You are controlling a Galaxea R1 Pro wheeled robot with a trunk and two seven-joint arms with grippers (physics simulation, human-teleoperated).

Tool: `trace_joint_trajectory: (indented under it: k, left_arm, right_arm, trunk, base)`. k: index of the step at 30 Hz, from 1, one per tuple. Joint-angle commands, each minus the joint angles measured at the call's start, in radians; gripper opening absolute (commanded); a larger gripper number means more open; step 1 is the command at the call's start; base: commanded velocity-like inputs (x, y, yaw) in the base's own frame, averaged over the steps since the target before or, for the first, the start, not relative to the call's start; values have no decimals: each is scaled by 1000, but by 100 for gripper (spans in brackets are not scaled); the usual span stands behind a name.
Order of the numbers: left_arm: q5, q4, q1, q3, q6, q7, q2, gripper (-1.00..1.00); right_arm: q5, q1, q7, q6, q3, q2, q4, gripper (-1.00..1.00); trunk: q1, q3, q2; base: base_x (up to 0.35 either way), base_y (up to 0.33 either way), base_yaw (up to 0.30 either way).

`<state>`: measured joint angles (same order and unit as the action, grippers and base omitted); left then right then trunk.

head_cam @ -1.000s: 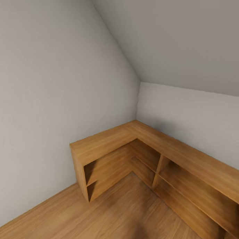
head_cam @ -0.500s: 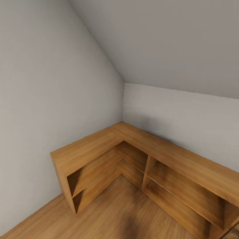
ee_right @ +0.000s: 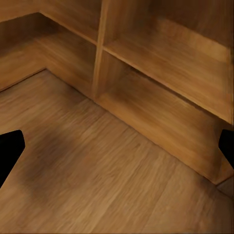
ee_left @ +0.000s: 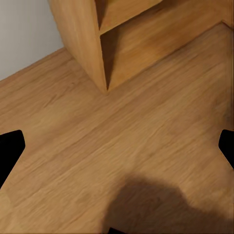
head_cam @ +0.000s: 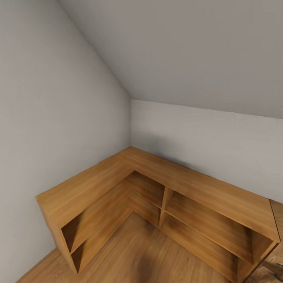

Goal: In the bedroom, organize the workspace by keeping the computer under the desk, ensuring the monitor is on the desk, placing the keyboard on the desk next to the monitor, placing the mouse on the desk next to the keyboard, moving the folder from the swivel chair onto the desk next to the mouse, stacking the notebook on top of the folder with the pen on top of the notebook, and positioning the swivel chair next to the desk.

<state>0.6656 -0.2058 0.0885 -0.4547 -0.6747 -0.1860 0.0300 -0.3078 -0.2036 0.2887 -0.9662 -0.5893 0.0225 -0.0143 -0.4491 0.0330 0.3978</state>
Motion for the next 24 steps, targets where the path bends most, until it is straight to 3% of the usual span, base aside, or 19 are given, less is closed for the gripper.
trace_joint_trajectory:
  k: [1, 10, 18, 24]
  left_arm:
    - [2, -1, 0, -9, -2, -9, 1, 100]
    - [2, -1, 0, -9, -2, -9, 0, 100]
    - [2, -1, 0, -8, -2, -9, 0, 100]
    - [2, -1, 0, -8, -2, -9, 0, 100]
  right_arm:
    - [-24, -1, 3, -2, -4, -5, -1, 100]
    - [-99, -1, 3, 9, 3, -23, -1, 100]
    - [-106, -1, 3, 10, 3, -24, -1, 100]
    - [-106, -1, 2, 11, 3, -24, -1, 100]
  trunk:
    - [-1, 2, 2]
    - [-1, 2, 2]
    - [-1, 2, 2]
    - [-1, 2, 2]
  base:
    - [92, 38, -279]
    - [22, 9, -276]
    - [10, 8, -274]
    - [185, 156, -273]
